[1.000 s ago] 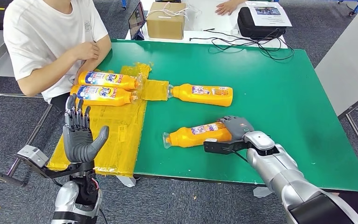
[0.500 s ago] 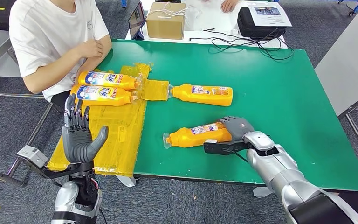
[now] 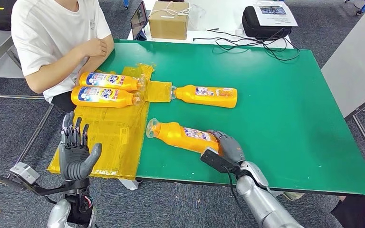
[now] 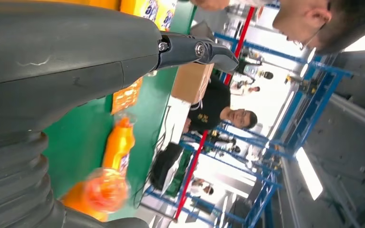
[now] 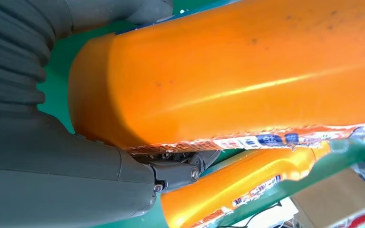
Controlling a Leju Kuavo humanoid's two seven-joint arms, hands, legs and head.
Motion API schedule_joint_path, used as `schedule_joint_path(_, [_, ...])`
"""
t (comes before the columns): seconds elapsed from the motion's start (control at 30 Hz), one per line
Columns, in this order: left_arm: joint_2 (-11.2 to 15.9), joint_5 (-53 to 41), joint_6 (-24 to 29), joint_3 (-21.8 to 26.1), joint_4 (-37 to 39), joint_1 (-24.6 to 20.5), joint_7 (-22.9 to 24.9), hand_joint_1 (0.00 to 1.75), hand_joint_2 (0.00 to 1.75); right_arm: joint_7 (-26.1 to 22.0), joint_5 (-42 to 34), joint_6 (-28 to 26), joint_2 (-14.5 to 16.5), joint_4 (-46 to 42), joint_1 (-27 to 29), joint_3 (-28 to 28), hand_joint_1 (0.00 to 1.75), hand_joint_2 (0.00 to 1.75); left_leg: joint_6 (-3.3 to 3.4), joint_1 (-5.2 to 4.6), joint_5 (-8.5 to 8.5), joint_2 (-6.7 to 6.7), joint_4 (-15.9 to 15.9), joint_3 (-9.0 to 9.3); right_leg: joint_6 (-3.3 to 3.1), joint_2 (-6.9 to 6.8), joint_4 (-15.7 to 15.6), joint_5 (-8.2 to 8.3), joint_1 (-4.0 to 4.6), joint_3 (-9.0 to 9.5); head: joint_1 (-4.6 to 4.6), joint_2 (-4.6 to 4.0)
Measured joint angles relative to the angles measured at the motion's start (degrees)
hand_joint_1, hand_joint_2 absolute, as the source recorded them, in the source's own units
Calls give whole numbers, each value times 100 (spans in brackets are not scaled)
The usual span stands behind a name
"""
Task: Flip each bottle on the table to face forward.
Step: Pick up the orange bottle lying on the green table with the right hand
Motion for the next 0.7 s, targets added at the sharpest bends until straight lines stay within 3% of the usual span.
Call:
schedule_joint_path(0.17, [0,-25,-302,98,4,155,-1,0,175,-120,-109,60,140,-621,502,-480,175,175,2,-2,-1,1,0,-5,0,0,-1,0,-2,-4,-1,0])
schedule_joint_path(0.5, [-15,-84,-611,200,11,245,-17,0,175,-231,-224,83,255,-1189,832,-878,175,175,2,-2,-1,1,0,-3,0,0,0,0,-1,-4,-2,0])
schedule_joint_path(0.7, [-15,-528,-1209,118,62,347,-65,0,175,-506,-640,335,426,-1583,1079,-1072,175,175,0,-2,-4,1,0,-5,0,1,-1,-1,-1,-7,-1,0])
